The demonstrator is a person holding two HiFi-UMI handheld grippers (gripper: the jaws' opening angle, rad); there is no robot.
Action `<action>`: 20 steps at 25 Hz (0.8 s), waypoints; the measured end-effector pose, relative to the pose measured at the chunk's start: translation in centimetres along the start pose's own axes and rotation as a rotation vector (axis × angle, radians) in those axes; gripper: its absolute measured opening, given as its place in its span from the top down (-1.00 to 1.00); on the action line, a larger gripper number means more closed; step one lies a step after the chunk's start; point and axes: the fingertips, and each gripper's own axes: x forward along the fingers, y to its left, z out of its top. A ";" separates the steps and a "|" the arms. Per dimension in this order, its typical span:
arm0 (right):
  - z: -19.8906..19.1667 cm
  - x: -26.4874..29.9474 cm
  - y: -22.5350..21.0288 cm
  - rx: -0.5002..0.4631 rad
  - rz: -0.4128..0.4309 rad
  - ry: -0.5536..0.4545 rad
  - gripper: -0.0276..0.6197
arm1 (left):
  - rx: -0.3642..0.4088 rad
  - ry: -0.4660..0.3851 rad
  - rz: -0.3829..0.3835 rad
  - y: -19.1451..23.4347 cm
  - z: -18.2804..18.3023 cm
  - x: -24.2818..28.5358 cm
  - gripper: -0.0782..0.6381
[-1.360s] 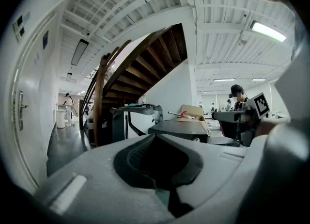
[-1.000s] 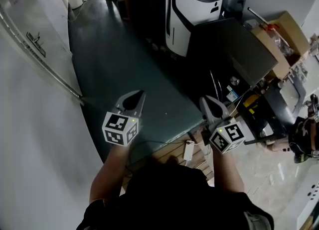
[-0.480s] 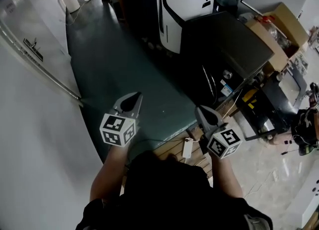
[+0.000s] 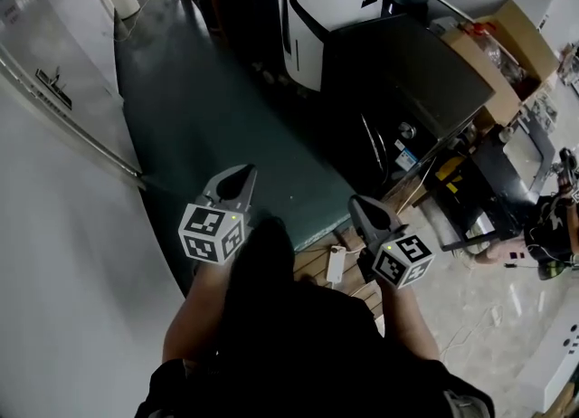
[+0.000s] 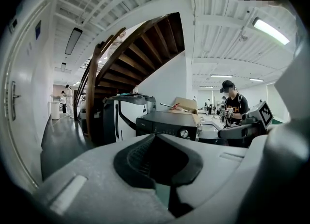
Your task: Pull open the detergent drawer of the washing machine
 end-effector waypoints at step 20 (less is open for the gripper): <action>0.7 22.3 -11.1 0.031 -0.027 0.139 0.91 | -0.061 0.005 -0.071 15.4 0.5 18.6 0.75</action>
